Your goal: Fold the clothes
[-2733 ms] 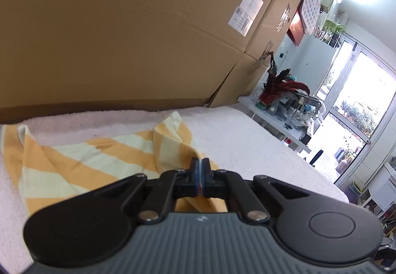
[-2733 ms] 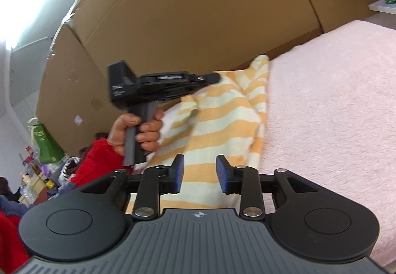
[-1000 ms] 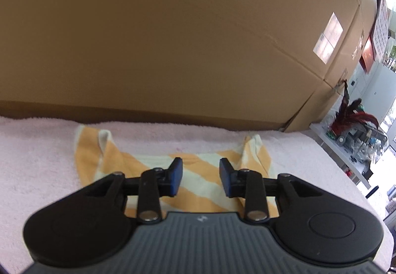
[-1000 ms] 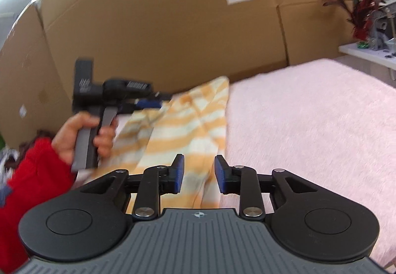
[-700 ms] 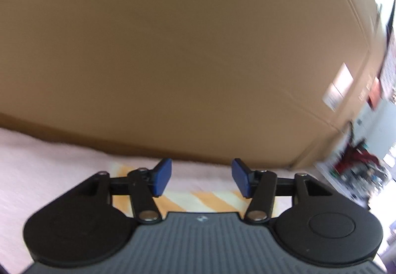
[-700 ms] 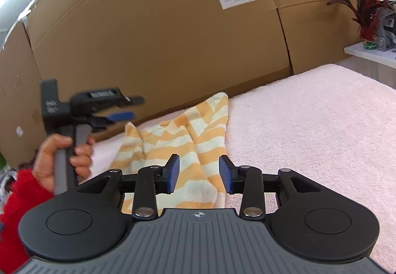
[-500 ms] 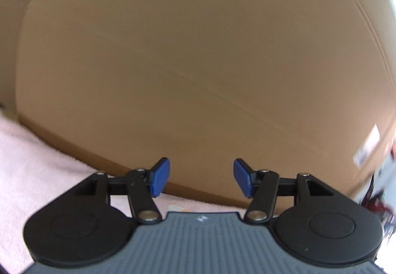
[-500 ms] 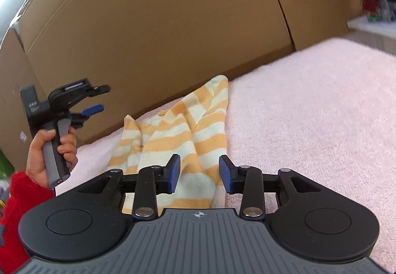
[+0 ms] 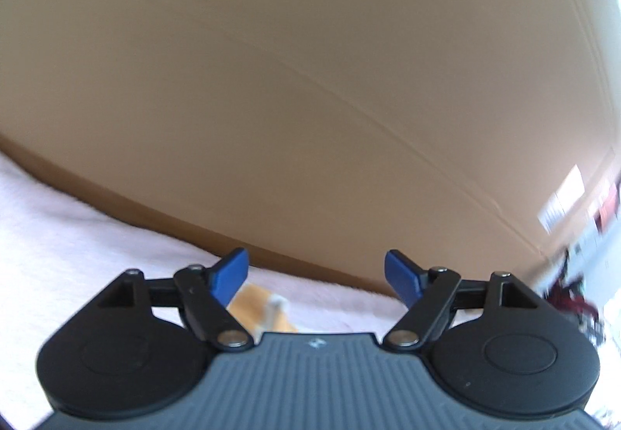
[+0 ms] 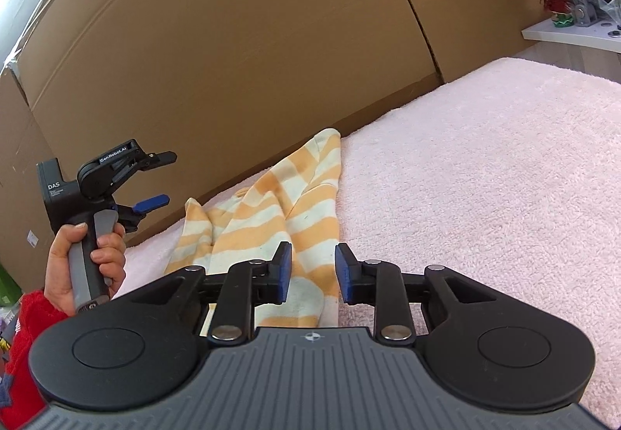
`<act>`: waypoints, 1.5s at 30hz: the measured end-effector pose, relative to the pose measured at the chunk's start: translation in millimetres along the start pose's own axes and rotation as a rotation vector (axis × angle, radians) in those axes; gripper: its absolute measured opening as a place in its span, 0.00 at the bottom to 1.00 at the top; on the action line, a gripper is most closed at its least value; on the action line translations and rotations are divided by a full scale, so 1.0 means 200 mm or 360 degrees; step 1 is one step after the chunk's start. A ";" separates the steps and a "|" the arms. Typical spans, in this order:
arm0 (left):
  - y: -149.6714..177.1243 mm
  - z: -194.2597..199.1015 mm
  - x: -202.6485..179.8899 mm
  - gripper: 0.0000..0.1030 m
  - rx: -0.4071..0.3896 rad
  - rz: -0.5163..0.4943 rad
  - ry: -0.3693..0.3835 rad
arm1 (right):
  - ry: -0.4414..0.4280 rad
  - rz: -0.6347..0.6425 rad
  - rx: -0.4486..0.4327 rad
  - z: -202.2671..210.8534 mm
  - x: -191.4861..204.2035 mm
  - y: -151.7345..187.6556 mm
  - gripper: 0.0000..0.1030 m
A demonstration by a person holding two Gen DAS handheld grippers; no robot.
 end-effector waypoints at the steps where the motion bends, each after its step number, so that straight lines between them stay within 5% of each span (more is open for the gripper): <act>1: 0.01 -0.01 -0.02 0.76 0.0018 -0.0031 0.0039 | 0.0006 -0.0010 0.0001 -0.01 0.00 0.00 0.28; 5: 0.07 -0.06 -0.12 0.67 0.0150 -0.0157 0.0196 | 0.0031 -0.0066 -0.0003 -0.01 -0.03 -0.01 0.32; 13: 0.30 -0.17 -0.33 0.64 0.0435 -0.0449 0.0257 | 0.0010 -0.0068 -0.0012 -0.02 -0.04 -0.02 0.33; 15: 0.36 -0.19 -0.34 0.48 0.0465 -0.0495 0.0250 | 0.0006 -0.0036 -0.0008 -0.02 -0.02 -0.03 0.32; 17: 0.40 -0.21 -0.36 0.08 0.0486 -0.0534 0.0242 | -0.0004 0.0021 -0.0008 -0.03 0.00 -0.06 0.32; 20: 0.41 -0.22 -0.36 0.02 0.0474 -0.0548 0.0257 | -0.0108 0.0171 -0.0021 -0.08 0.06 -0.16 0.32; 25: 0.39 -0.23 -0.38 0.04 0.0433 -0.0509 0.0266 | -0.0117 0.0452 0.0070 -0.41 0.15 -0.38 0.33; 29: 0.39 -0.24 -0.35 0.41 0.0454 -0.0431 0.0250 | -0.0151 0.0596 0.0276 -0.75 0.15 -0.44 0.28; 33: 0.39 -0.22 -0.34 0.51 0.0446 -0.0419 0.0271 | -0.0376 0.0251 0.0418 -0.90 0.01 -0.47 0.17; 40: 0.38 -0.23 -0.31 0.61 0.0459 -0.0346 0.0317 | -0.0653 -0.0313 0.0501 -0.91 -0.25 -0.49 0.22; 45: 0.38 -0.21 -0.32 0.61 0.0433 -0.0373 0.0251 | -0.0667 -0.0055 0.0534 -0.90 -0.15 -0.48 0.33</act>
Point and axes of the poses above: each gripper's, at about its wrist camera, not at the fingertips, and z roughly against the way its jaws point, x to its left, y to its underside, the point moved 1 cm from there along -z, roughly the way its jaws point
